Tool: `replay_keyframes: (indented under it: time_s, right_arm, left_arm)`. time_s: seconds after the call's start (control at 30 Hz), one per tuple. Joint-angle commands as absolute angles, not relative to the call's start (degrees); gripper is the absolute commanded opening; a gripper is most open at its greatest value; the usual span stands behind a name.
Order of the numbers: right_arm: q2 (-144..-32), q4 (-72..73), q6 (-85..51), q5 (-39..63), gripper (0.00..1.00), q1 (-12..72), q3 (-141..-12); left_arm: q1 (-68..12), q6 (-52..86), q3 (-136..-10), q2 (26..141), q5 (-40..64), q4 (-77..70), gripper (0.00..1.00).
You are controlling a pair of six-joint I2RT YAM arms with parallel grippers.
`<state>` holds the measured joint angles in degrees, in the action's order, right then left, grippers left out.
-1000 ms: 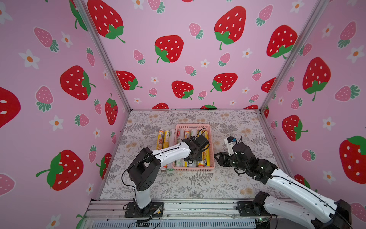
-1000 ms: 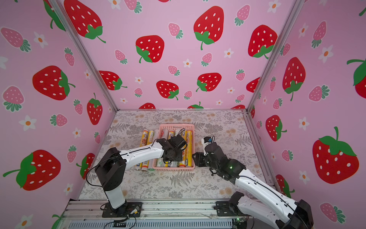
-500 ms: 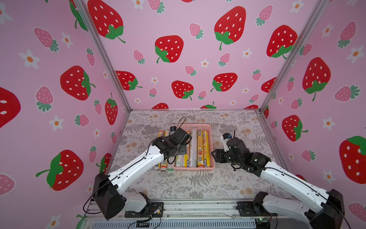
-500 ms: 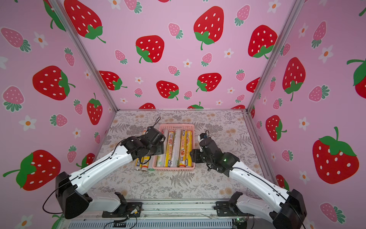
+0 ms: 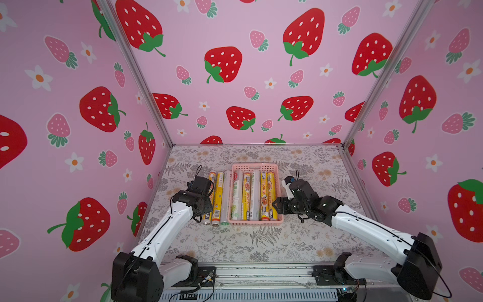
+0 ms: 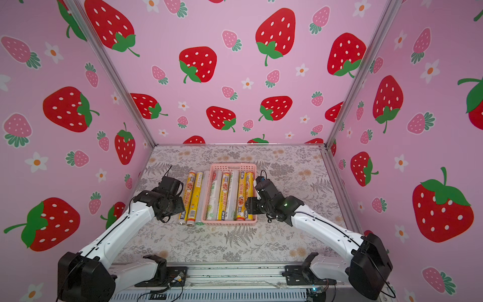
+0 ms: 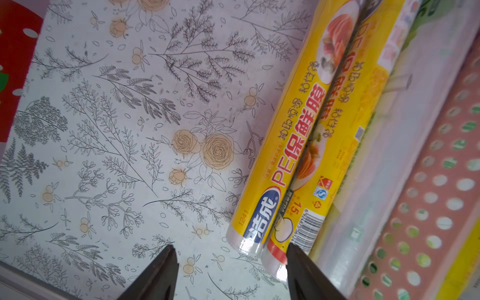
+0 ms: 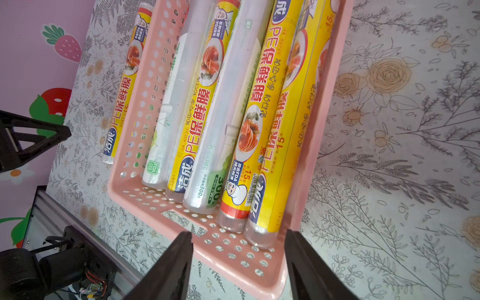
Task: Put the plastic wrap into the basket
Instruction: Place the plastic wrap in the basket, then pick up the plastic wrap from the center of the board.
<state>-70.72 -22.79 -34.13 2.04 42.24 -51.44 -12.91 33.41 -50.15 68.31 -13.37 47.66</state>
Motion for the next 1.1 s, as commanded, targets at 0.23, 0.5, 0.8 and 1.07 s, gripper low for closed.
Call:
replay_keyframes:
  time_s: [0.23, 0.5, 0.8, 1.07]
  right_arm:
    - [-70.9, -22.0, -32.4, 1.4, 0.61, 42.7, -52.4]
    - [-71.5, -22.1, -32.2, 1.2, 0.61, 42.7, -52.3]
    - [-70.8, -22.1, -32.3, 1.0, 0.61, 42.7, -52.0]
    - [-70.9, -22.2, -32.3, 0.8, 0.61, 42.7, -52.0]
  left_arm:
    - [-10.7, 29.9, -49.4, 78.3, -7.6, 38.0, 0.71]
    - [-9.2, 29.4, -47.8, 80.7, -6.8, 35.3, 0.71]
    - [-8.1, 29.0, -47.1, 82.3, -6.4, 34.5, 0.7]
    - [-7.7, 29.2, -47.0, 85.0, -6.0, 33.7, 0.69]
